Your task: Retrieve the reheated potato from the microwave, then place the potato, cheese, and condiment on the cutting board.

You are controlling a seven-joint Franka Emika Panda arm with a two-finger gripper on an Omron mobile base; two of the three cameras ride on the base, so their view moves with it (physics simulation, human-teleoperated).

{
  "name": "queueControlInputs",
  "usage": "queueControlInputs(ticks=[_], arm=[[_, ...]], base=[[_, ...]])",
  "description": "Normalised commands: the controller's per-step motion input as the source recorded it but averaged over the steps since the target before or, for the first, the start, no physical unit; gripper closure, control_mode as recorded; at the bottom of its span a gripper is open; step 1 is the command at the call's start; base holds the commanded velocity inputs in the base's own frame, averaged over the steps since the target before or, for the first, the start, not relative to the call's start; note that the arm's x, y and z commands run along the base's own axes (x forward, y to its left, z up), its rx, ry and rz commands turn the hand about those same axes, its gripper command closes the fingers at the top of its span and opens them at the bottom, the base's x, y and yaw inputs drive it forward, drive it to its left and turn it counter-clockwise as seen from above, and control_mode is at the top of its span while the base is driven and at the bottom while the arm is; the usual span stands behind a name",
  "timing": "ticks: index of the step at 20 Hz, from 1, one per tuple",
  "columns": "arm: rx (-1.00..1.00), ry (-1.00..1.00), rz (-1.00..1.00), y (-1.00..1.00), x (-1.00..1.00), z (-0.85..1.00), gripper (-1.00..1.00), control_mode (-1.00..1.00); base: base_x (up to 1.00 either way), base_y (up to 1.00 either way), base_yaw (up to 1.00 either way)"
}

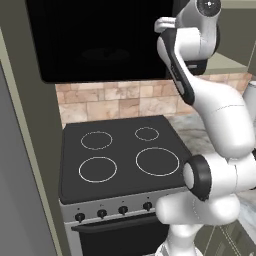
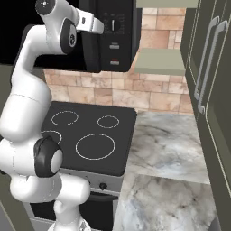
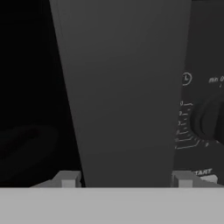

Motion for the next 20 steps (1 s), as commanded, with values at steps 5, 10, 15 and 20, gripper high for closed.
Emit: queueControlInputs(ticks=[5,10,15,20], arm=[[0.01,0.0,0.03,0.37,-0.57,0.0,1.0,-1.0],[0.01,0.0,0.0,0.28,-0.64,0.05,1.0,-1.0],[0.0,0.0,0.0,0.25,-0.69,0.05,1.0,-1.0],[0.0,-0.02,0.0,0.25,-0.73,0.02,1.0,-1.0]], base=[[0.0,0.0,0.0],[0.0,0.0,0.0],[0.0,0.0,0.0],[0.0,0.0,0.0]])
